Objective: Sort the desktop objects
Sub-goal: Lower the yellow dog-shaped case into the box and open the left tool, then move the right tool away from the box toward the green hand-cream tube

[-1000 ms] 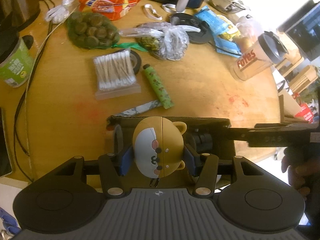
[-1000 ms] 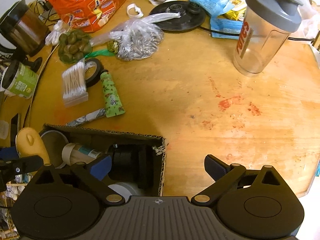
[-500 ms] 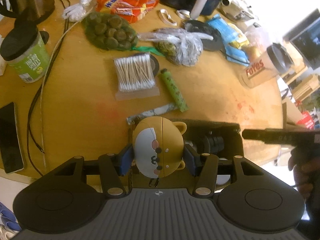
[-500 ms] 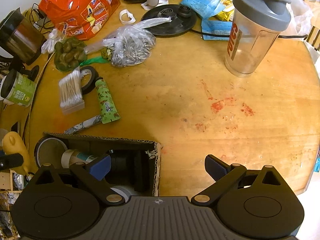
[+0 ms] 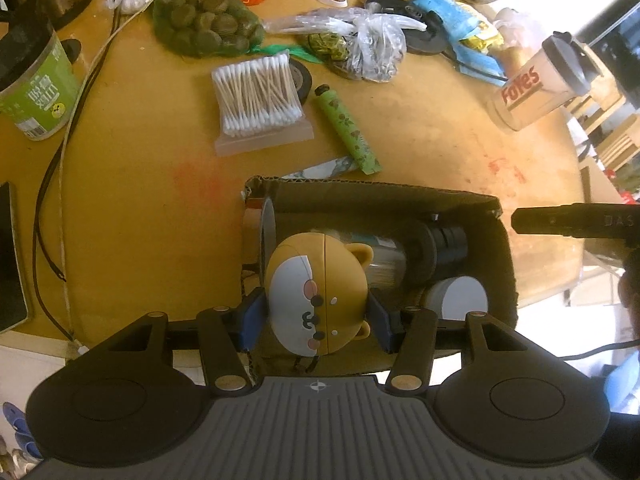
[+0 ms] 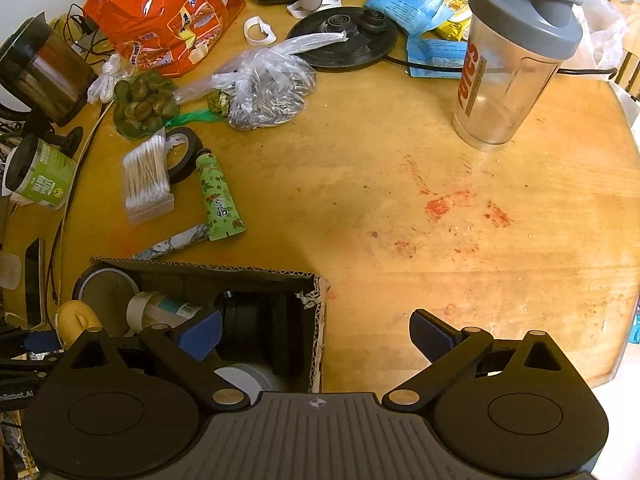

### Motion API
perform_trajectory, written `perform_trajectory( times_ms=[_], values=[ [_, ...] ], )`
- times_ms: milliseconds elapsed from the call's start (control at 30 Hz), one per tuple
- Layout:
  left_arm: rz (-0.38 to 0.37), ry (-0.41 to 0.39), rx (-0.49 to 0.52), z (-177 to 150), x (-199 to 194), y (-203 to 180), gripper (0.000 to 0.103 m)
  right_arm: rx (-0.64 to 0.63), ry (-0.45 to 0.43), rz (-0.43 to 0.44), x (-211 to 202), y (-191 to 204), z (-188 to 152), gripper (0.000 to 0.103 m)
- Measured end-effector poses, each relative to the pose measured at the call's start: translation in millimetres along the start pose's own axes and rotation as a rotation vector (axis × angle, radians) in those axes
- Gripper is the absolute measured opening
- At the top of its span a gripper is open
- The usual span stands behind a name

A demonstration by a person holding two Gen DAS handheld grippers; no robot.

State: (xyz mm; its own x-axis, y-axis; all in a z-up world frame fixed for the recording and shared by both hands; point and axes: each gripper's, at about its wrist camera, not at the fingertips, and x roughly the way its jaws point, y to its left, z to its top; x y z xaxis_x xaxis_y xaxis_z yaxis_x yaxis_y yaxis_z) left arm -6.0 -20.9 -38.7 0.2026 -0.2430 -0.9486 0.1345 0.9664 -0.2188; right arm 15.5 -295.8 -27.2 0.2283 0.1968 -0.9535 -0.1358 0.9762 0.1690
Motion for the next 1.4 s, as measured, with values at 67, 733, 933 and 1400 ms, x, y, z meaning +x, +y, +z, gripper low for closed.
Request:
perform_trajectory(
  times_ms=[67, 733, 933, 1400],
  values=[
    [0.005, -0.011, 0.001, 0.4, -2.4, -0.5, 0.054, -0.001, 0.0, 0.0, -0.1, 0.0, -0.3, 0.1],
    [0.039, -0.092, -0.008, 5.0, -20.2, -1.2, 0.099, -0.007, 0.003, 0.006, 0.6, 4.1, -0.3, 0.1],
    [0.031, -0.1, -0.023, 8.8, -22.3, 1.1, 0.099, -0.003, 0.0, 0.004, 0.3, 2.6, 1.7, 0.1],
    [0.017, -0.104, -0.046, 21.4, -20.0, 2.3, 0.099, -0.087, 0.013, 0.018, 2.0, 16.2, 22.6, 0.099]
  ],
)
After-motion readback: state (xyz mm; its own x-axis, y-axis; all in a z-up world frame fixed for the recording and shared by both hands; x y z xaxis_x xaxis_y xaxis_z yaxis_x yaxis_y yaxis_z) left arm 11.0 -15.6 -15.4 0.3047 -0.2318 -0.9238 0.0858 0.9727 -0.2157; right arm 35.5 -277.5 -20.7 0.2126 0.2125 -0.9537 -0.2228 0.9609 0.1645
